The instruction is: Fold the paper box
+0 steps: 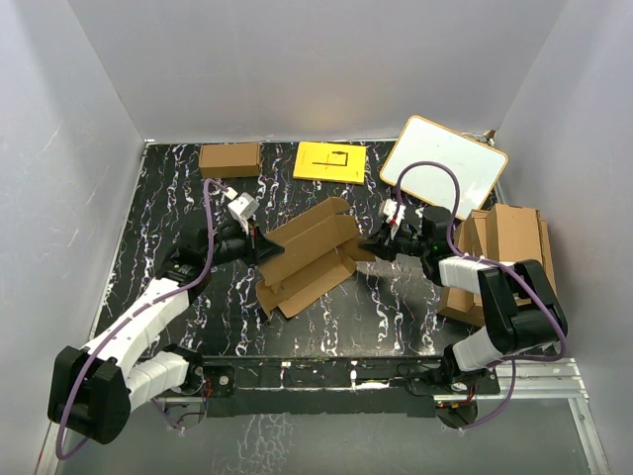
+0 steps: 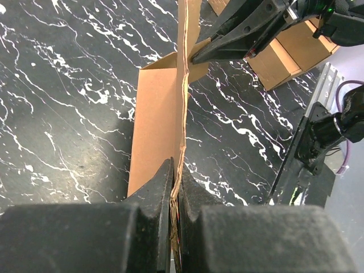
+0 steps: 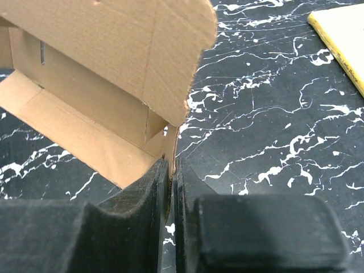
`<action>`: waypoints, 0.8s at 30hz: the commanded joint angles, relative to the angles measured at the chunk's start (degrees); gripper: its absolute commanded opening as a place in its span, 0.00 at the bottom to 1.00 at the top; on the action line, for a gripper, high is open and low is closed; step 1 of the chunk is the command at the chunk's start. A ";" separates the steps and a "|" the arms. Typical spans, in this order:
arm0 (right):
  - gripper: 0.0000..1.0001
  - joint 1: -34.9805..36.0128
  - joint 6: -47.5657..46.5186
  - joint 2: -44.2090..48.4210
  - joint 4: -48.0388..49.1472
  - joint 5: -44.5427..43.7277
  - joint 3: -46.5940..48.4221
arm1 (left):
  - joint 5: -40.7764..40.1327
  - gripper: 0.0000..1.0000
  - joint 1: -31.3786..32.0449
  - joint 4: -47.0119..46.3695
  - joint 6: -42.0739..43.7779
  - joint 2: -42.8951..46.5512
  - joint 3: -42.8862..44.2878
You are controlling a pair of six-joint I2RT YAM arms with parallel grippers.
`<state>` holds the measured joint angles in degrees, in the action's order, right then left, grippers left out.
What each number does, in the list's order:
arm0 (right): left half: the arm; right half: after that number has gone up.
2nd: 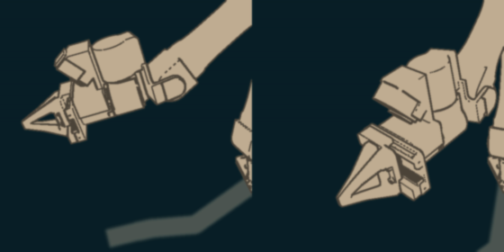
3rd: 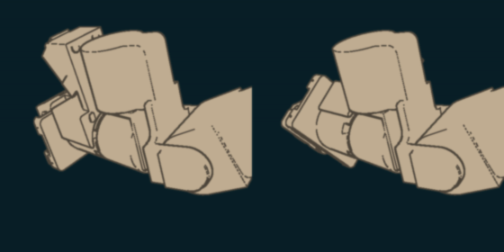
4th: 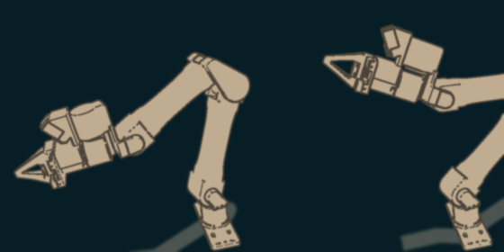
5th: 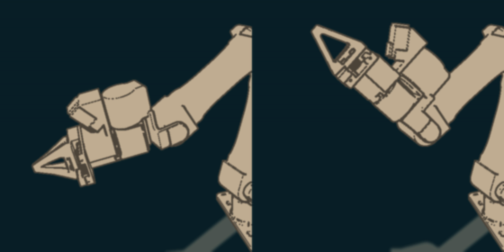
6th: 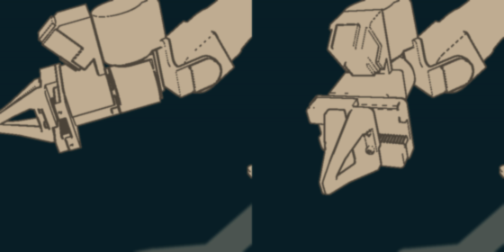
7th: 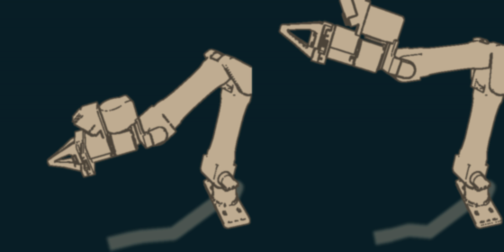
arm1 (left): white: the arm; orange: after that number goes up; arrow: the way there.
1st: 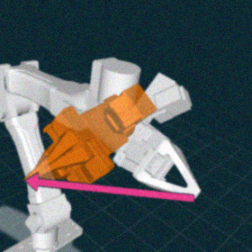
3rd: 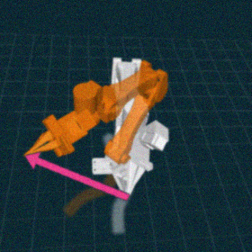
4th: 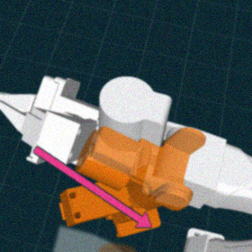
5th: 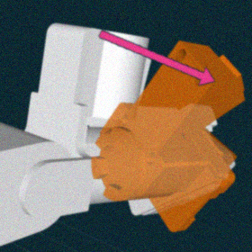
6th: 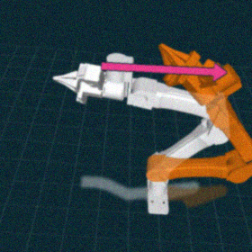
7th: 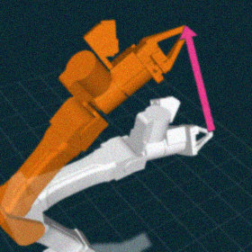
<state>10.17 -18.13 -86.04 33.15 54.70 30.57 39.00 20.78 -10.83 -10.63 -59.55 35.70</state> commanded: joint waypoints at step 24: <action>0.13 0.26 -27.95 3.85 -34.29 1.90 9.69 | 0.86 0.00 -0.17 -0.68 -12.65 -0.94 -2.37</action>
<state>10.17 -41.56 -83.70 2.70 55.77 38.15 39.05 20.78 -12.82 -20.25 -59.79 32.86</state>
